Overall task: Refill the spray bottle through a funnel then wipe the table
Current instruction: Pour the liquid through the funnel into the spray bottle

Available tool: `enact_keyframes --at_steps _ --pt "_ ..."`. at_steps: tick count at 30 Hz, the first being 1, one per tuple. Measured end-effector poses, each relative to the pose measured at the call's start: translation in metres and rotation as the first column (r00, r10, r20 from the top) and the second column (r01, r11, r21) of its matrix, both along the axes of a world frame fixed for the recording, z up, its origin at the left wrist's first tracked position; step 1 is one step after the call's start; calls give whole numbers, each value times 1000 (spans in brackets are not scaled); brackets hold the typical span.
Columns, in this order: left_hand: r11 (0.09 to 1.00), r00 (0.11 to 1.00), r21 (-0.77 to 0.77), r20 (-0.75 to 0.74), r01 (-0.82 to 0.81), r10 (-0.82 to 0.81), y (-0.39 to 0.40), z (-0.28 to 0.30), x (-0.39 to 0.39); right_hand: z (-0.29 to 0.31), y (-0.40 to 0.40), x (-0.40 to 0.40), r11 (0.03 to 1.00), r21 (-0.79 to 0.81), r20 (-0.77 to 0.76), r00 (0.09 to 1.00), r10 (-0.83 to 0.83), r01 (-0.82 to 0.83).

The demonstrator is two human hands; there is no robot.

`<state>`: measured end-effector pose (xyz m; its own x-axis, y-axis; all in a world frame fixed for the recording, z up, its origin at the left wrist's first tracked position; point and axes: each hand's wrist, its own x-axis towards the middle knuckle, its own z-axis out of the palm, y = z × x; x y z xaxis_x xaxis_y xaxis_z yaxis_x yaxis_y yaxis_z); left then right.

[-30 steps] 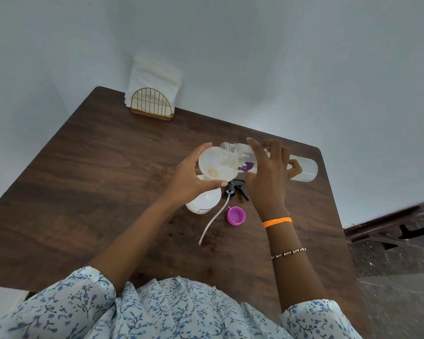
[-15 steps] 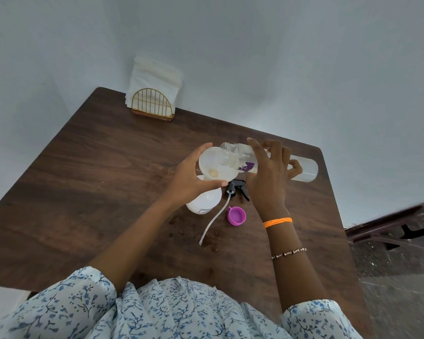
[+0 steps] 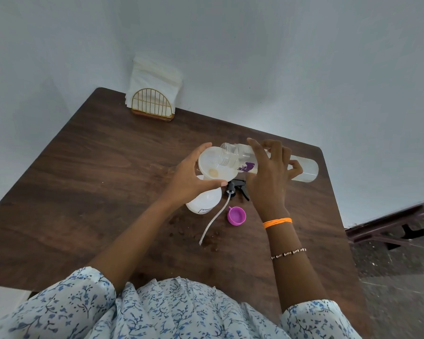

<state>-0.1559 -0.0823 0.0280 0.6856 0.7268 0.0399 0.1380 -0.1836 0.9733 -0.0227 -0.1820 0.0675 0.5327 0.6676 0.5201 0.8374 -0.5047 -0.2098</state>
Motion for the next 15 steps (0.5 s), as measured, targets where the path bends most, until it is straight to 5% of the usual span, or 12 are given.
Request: enact_keyframes --at_steps 15 --pt "1000 1000 2 1 -3 3 0 1 1 1 1 -1 1000 -6 -4 1000 4 -4"
